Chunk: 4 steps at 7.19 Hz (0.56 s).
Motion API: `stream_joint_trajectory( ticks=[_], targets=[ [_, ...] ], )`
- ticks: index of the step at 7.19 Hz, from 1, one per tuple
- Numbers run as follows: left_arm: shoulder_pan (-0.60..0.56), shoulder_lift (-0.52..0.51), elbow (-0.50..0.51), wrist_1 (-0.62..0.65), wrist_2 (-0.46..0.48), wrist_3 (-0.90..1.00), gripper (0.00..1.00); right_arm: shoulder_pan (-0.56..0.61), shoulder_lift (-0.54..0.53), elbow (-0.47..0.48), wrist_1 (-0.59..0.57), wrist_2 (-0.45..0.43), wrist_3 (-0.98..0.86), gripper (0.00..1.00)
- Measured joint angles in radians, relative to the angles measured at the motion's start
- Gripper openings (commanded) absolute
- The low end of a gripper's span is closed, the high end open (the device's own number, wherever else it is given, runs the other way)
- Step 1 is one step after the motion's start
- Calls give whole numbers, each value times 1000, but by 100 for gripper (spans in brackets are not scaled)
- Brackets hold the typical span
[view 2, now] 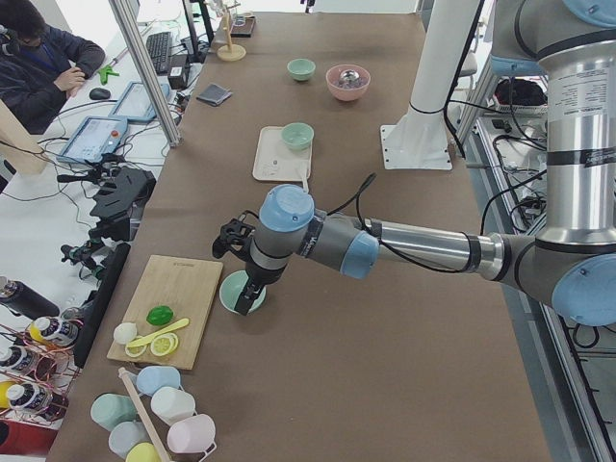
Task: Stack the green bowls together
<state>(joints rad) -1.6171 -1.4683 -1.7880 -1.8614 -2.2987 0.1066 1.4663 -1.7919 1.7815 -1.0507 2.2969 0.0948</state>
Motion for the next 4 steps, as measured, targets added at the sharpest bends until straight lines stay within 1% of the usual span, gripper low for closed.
stream_joint_trajectory(
  ticks=[2, 3, 4],
  targets=[
    [1, -3, 3, -24, -3, -20, 98, 0, 5, -15, 51, 7, 24, 99],
    [8, -16, 5, -30, -6, -24, 98, -4, 24, -12, 60, 7, 47, 90],
    [32, -56, 32, -31, -10, -25, 98, -19, 60, -14, 61, 4, 61, 100]
  ],
)
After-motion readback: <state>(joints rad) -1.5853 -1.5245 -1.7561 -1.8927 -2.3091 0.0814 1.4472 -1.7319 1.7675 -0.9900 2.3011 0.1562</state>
